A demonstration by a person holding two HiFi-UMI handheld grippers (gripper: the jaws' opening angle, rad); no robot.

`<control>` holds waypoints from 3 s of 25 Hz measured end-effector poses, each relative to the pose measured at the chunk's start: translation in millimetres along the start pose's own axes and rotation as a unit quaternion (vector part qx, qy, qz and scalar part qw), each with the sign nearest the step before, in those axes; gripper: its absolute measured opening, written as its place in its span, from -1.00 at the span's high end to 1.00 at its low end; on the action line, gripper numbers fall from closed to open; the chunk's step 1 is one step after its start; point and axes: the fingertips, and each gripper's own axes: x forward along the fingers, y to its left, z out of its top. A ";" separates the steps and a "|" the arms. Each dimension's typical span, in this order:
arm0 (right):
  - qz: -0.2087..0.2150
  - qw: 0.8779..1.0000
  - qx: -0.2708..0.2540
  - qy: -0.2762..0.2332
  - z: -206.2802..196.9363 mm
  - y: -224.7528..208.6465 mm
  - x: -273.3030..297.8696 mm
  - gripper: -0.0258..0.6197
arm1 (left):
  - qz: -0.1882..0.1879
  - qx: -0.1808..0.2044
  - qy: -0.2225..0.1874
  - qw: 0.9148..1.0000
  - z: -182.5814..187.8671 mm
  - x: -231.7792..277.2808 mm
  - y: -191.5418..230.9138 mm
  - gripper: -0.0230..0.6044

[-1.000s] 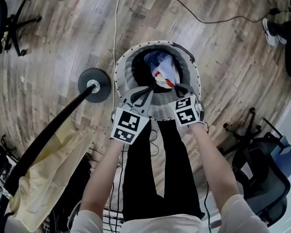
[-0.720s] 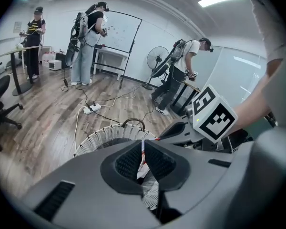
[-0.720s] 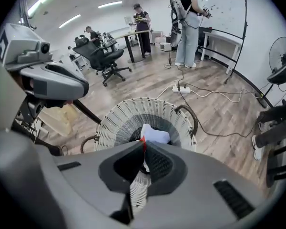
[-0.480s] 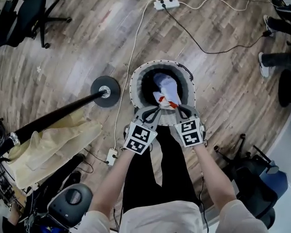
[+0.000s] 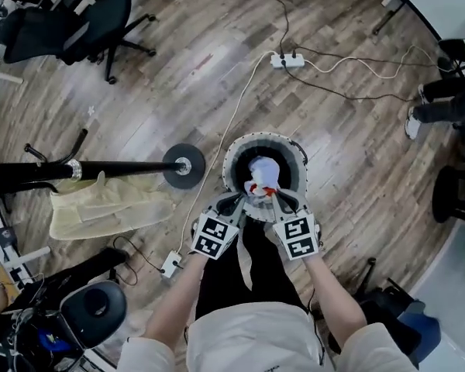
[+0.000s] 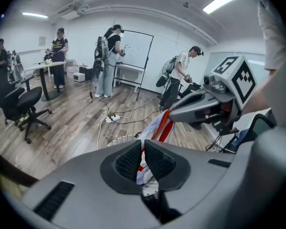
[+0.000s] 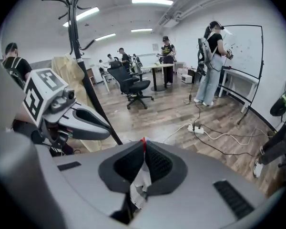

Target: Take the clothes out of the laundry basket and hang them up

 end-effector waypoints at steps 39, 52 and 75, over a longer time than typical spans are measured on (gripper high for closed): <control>0.152 0.898 -0.238 -0.337 306.4 183.0 -220.9 0.87 | 0.164 -0.012 -0.235 0.958 129.0 -214.1 15.0 0.58; 0.115 0.882 -0.245 -0.386 360.4 203.4 -229.8 0.87 | 0.286 0.037 -0.241 0.927 126.8 -326.8 60.6 0.82; 0.105 0.806 -0.256 -0.524 486.1 226.9 -335.7 0.88 | 0.424 0.165 -0.371 0.810 256.1 -567.7 36.2 0.85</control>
